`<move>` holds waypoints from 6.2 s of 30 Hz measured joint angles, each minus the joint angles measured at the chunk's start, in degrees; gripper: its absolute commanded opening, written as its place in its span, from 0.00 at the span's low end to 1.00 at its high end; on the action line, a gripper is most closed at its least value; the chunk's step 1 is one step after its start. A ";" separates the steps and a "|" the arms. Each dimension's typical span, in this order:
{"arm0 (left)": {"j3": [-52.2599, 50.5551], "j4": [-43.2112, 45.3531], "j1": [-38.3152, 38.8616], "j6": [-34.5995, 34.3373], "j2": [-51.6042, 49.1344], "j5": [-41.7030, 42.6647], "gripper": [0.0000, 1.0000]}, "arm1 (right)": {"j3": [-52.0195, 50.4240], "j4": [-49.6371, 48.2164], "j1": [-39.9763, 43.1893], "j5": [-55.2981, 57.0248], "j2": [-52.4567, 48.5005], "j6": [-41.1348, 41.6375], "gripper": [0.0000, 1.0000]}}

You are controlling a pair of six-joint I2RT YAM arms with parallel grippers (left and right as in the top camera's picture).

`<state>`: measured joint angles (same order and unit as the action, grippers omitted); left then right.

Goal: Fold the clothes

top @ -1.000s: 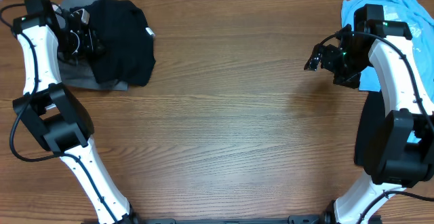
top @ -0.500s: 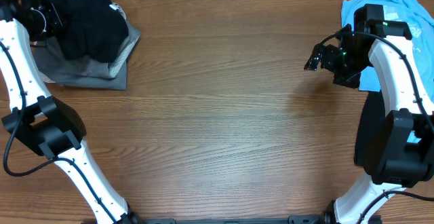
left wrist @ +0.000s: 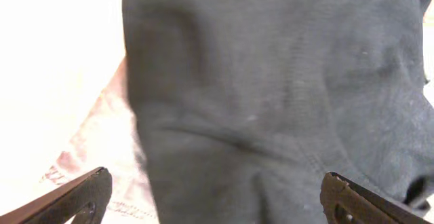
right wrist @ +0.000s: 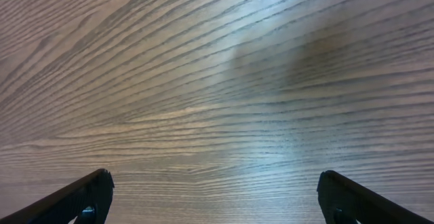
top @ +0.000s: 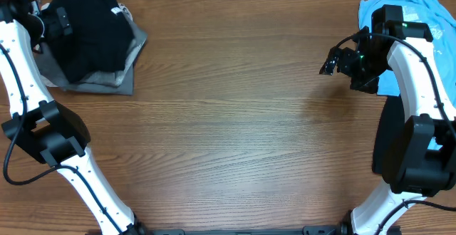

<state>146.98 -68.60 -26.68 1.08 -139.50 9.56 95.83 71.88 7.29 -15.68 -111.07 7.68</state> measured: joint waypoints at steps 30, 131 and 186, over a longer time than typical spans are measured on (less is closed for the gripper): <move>2.73 -5.14 11.82 -4.15 14.78 9.99 1.00 | 22.25 12.02 -1.70 -1.09 21.44 -10.49 1.00; 2.73 -5.14 11.82 -4.17 14.73 9.97 1.00 | -94.77 -67.36 -14.51 10.14 110.33 -6.21 1.00; -146.00 77.50 23.56 -8.48 125.85 5.29 1.00 | -94.77 -67.38 -14.51 10.16 110.33 -6.23 1.00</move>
<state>0.97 8.91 -3.11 -7.40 -13.65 14.85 1.06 4.49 -7.22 -5.52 -0.73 1.45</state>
